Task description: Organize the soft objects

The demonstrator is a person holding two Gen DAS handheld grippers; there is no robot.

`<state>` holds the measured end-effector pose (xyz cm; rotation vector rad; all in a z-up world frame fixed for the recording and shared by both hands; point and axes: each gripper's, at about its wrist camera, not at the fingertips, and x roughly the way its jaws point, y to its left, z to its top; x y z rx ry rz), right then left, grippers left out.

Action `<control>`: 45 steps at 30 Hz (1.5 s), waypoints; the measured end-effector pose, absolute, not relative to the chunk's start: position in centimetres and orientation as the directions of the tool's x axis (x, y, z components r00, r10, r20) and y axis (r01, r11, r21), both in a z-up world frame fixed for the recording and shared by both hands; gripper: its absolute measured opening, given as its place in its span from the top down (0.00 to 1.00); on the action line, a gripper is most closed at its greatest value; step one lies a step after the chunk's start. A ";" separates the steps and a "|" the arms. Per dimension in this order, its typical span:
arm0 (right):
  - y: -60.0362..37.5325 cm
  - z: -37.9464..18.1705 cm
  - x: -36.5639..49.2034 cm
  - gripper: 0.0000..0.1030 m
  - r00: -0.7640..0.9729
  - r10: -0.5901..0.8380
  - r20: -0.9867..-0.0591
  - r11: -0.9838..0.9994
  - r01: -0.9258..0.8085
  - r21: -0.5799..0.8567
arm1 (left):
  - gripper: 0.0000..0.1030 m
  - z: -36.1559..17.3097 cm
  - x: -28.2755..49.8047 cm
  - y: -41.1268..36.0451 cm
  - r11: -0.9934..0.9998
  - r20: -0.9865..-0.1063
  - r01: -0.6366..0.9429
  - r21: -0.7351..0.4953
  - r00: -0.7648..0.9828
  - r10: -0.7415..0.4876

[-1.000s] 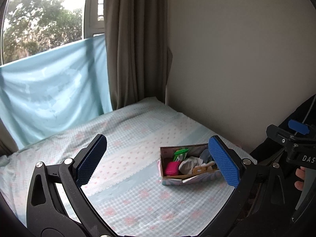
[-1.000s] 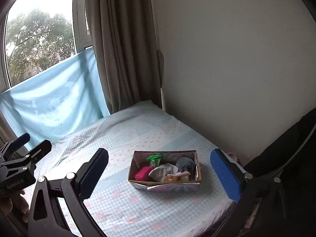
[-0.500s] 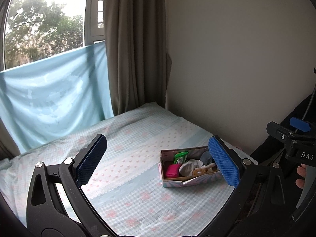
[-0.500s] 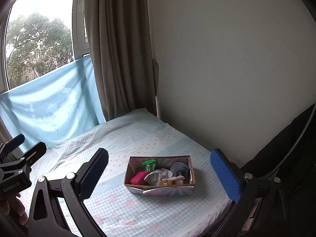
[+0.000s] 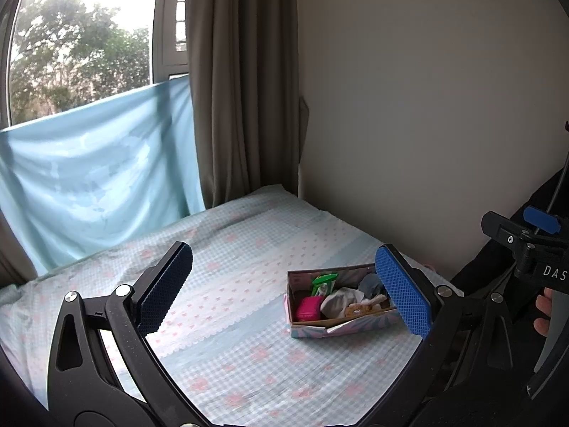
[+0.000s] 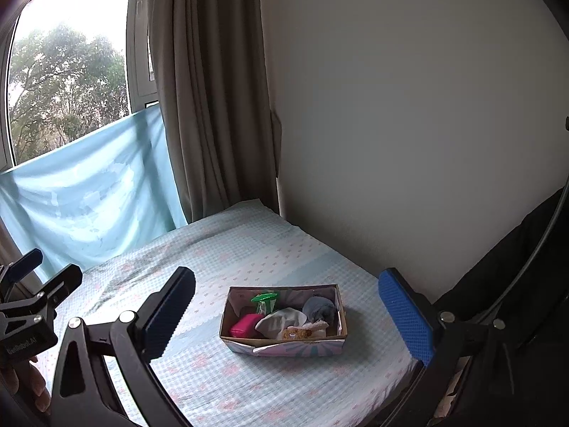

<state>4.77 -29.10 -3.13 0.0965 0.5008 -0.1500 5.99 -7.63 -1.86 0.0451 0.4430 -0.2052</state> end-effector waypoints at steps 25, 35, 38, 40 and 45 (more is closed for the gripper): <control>-29.9 -2.7 4.8 0.00 0.874 -0.133 -0.467 0.982 0.178 0.054 | 0.01 -2.1 5.9 -8.6 0.981 -0.424 0.196 0.005 0.888 -0.175; -29.9 -2.8 4.7 0.00 0.875 -0.134 -0.465 0.982 0.180 0.054 | 0.01 -1.8 5.6 -8.7 0.979 -0.403 0.201 0.009 0.897 -0.181; -29.8 -2.7 4.7 0.00 0.876 -0.136 -0.463 0.982 0.181 0.055 | 0.01 -1.8 5.6 -8.9 0.979 -0.403 0.201 0.015 0.898 -0.178; -29.8 -2.7 4.8 0.00 0.876 -0.135 -0.462 0.982 0.180 0.053 | 0.01 -1.8 5.6 -8.9 0.980 -0.402 0.200 0.016 0.898 -0.177; -29.8 -2.8 4.8 0.00 0.876 -0.135 -0.462 0.982 0.179 0.053 | 0.01 -1.6 5.6 -8.9 0.982 -0.393 0.188 0.019 0.905 -0.165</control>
